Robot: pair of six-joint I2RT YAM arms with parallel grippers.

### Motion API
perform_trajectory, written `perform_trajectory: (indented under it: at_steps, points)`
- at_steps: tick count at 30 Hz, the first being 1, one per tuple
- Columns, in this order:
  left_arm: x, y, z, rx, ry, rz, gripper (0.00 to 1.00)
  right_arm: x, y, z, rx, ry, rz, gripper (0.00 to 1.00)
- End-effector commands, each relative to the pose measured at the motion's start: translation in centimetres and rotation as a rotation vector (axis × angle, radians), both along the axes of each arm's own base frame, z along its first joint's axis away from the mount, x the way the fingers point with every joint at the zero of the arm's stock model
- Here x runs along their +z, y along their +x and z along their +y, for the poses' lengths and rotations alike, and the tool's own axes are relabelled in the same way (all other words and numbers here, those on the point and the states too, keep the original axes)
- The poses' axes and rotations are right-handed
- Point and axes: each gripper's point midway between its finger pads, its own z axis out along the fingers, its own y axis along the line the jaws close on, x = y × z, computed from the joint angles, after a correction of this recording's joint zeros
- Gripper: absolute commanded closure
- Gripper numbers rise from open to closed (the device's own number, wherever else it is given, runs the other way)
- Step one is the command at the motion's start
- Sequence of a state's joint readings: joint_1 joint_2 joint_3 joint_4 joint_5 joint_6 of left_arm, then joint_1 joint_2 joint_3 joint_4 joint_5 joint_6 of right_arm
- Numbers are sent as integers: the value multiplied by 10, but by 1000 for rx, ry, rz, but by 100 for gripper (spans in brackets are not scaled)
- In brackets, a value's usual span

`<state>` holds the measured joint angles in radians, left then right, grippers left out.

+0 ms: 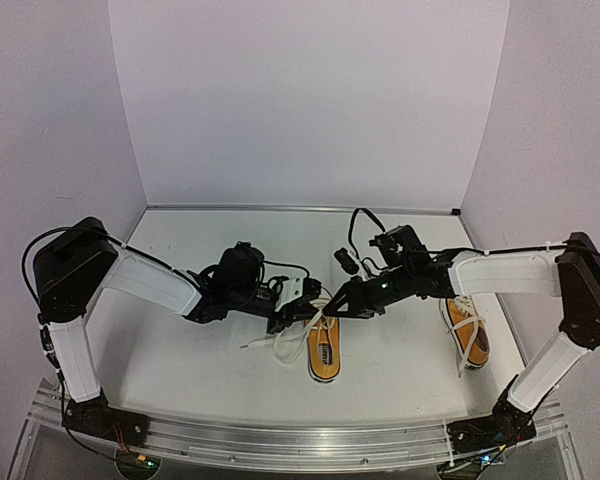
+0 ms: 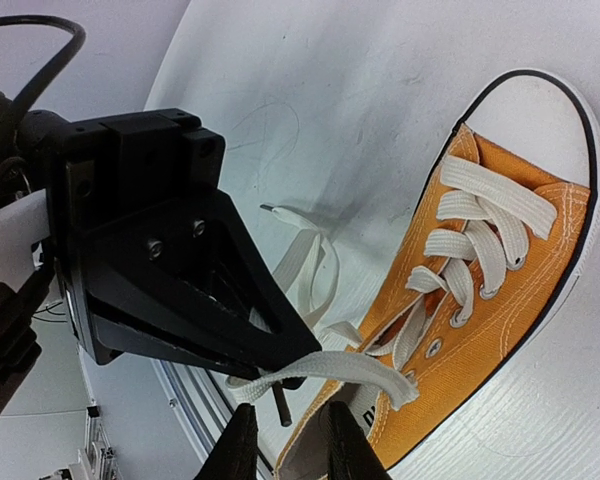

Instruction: Tie the shoes

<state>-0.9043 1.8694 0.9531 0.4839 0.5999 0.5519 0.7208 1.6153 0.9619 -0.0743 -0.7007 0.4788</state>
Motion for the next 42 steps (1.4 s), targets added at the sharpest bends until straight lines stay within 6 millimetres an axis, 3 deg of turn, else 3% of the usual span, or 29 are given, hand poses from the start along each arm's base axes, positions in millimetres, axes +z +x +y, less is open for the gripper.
perform_trajectory:
  at_steps: [1, 24, 28, 31, 37, 42]
  points:
    - [7, -3, -3, -19, -29, -22, 100, 20, 8, 14, 9, 65, -38, 78]
    - [9, 1, -4, -7, -16, -30, 100, 19, 4, 18, 37, 78, -24, 100]
    - [9, 9, 0, 56, 11, -19, 85, 29, 9, 14, 14, 70, -75, 100]
    - [8, 23, 14, 161, 68, -18, 71, 37, 10, 7, -3, 44, -110, 100]
    - [15, 41, 61, 366, 133, -17, 46, 44, 11, -10, -50, -7, -155, 100]
    - [0, 33, 93, 411, 283, 22, 45, 40, 9, -18, -65, -34, -163, 100]
